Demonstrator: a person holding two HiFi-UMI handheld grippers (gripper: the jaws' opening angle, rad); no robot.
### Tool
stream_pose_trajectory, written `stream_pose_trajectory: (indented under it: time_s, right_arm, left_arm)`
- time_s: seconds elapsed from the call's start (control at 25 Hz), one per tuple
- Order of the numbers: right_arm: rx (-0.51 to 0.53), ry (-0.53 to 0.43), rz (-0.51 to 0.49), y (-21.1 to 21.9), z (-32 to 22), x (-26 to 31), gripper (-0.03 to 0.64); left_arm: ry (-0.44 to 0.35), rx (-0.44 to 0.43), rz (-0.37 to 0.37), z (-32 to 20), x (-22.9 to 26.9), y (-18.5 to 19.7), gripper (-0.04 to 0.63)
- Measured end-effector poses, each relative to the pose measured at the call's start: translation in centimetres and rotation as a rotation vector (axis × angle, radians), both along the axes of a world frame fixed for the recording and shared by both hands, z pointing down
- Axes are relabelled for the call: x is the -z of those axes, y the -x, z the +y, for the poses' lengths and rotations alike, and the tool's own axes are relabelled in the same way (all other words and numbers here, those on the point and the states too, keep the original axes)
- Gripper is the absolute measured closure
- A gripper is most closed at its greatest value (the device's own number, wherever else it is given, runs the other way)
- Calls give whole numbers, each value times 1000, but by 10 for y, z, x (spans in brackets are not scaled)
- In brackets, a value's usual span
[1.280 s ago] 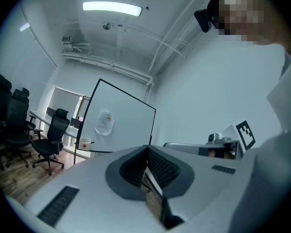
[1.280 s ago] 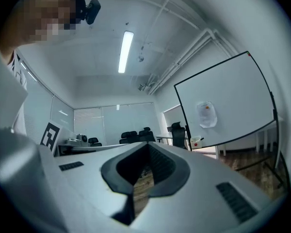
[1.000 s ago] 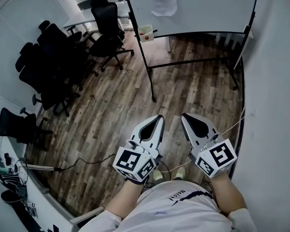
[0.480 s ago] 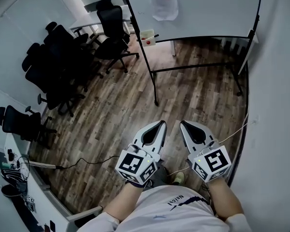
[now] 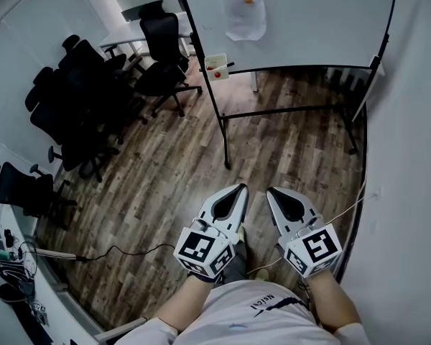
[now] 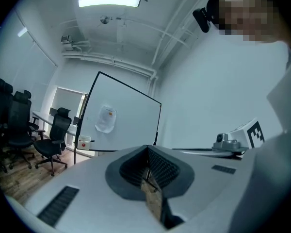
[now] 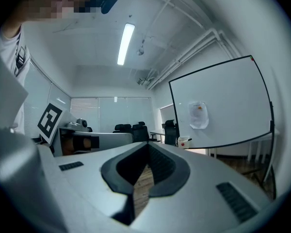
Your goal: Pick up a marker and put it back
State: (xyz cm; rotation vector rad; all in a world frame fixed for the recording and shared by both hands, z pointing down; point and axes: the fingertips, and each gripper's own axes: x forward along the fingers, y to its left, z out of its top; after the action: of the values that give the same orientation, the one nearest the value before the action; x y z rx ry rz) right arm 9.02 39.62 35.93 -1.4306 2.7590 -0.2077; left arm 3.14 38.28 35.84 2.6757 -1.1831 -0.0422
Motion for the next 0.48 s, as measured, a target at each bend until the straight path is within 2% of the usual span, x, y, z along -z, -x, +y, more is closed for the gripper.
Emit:
stream_pose_trajectory:
  time_s: [0.2,0.48]
  right_arm:
    - [-15,1,31,10,-64,-9,604]
    - [-47,14,65,43,-182,-10,604]
  left_arm:
    - [-12,-7,13,-70,-8,7,583]
    - [-4,-41,4,-192,-12,37,583]
